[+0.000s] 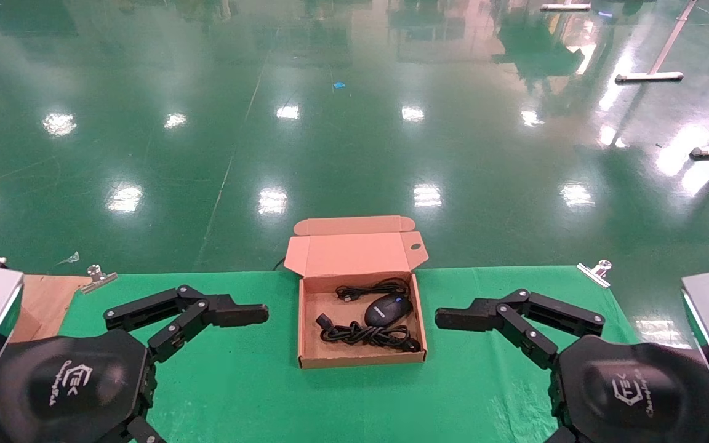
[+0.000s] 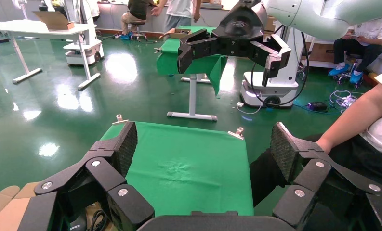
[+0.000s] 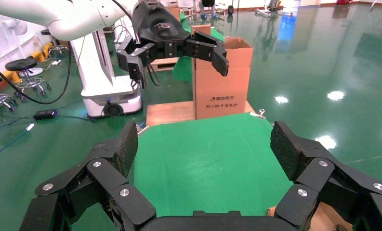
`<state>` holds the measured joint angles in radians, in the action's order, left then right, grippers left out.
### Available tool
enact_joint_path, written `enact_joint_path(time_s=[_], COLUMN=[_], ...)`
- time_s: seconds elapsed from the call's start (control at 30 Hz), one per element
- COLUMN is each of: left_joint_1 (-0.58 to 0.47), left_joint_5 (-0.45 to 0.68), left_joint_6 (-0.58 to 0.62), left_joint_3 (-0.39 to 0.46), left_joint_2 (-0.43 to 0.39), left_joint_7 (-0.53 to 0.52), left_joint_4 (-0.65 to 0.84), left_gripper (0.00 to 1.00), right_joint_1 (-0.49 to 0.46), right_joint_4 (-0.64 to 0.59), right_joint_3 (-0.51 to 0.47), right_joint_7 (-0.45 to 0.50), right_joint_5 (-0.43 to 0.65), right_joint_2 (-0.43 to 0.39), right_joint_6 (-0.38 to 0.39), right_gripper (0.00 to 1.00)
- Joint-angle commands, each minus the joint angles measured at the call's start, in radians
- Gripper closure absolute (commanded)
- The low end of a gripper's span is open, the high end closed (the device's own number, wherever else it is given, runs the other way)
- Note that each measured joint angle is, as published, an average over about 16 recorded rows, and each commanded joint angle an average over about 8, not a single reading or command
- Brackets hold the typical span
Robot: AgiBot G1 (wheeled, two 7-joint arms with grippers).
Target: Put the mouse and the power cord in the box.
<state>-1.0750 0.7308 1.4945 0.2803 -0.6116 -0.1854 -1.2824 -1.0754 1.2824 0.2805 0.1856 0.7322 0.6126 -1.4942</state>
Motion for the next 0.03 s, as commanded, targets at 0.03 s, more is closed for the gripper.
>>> enact_joint_path(time_s=[0.03], left_joint_1=[0.000], left_joint_5=[0.000], left_joint_6=[0.000], left_joint_3=[0.000], left_joint_2=[0.000], left_joint_7=[0.000], left_joint_4=[0.000], left_gripper=[0.00], right_joint_1=[0.000], right_joint_4=[0.000], right_joint_3=[0.000], right_joint_7=[0.000], right_joint_5=[0.000], right_joint_2=[0.000], right_joint_6=[0.000], right_gripper=[0.00])
